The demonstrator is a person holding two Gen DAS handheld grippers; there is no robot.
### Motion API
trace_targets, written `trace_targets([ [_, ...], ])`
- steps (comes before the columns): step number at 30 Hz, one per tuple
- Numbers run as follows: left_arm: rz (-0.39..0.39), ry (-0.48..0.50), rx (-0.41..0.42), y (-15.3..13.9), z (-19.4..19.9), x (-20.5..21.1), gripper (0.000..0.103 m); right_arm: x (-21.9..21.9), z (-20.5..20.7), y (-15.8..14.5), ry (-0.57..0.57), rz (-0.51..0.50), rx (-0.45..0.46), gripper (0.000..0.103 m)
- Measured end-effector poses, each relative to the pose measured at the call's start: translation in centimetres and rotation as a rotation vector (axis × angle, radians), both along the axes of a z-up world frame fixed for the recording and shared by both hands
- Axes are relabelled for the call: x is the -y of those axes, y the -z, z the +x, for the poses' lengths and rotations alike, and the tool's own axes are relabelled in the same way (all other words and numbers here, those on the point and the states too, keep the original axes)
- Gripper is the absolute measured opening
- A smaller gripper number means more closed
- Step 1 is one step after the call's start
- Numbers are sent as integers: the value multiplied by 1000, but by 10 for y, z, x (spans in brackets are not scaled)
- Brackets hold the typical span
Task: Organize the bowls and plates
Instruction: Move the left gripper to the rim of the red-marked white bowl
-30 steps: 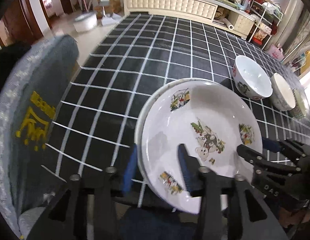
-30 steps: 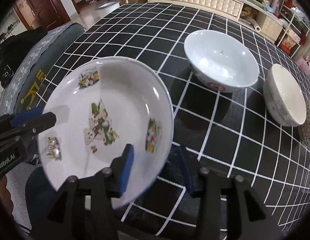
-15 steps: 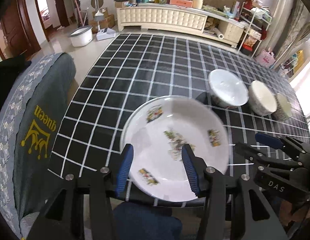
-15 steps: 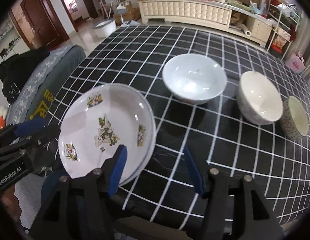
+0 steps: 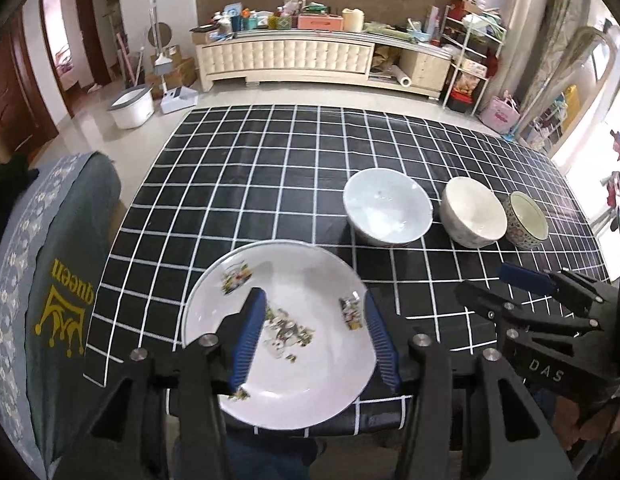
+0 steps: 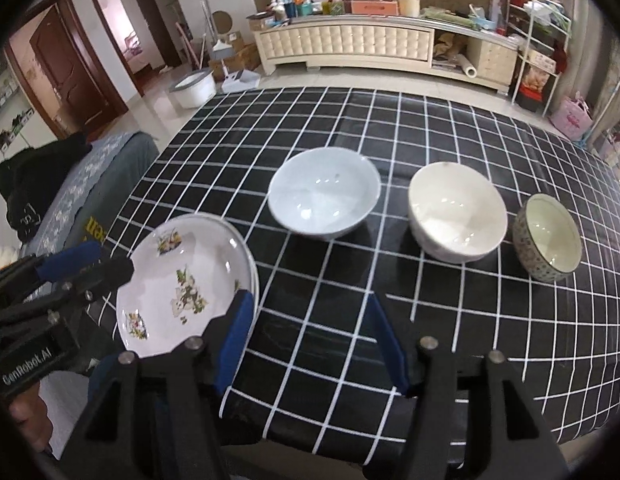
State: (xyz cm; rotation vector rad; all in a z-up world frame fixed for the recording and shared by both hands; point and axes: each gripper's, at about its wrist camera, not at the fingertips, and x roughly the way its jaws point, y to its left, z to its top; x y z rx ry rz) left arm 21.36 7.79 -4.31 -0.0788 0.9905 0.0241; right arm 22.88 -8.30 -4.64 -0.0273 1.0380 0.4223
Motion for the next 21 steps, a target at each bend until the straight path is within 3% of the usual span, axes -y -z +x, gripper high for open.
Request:
trace_targets([
  [10, 23, 40, 11, -4, 36, 20, 60, 10, 25, -4, -8, 8, 19, 64],
  [21, -10, 52, -53, 25, 87, 19, 60, 9, 66, 5, -29, -17, 24, 64],
])
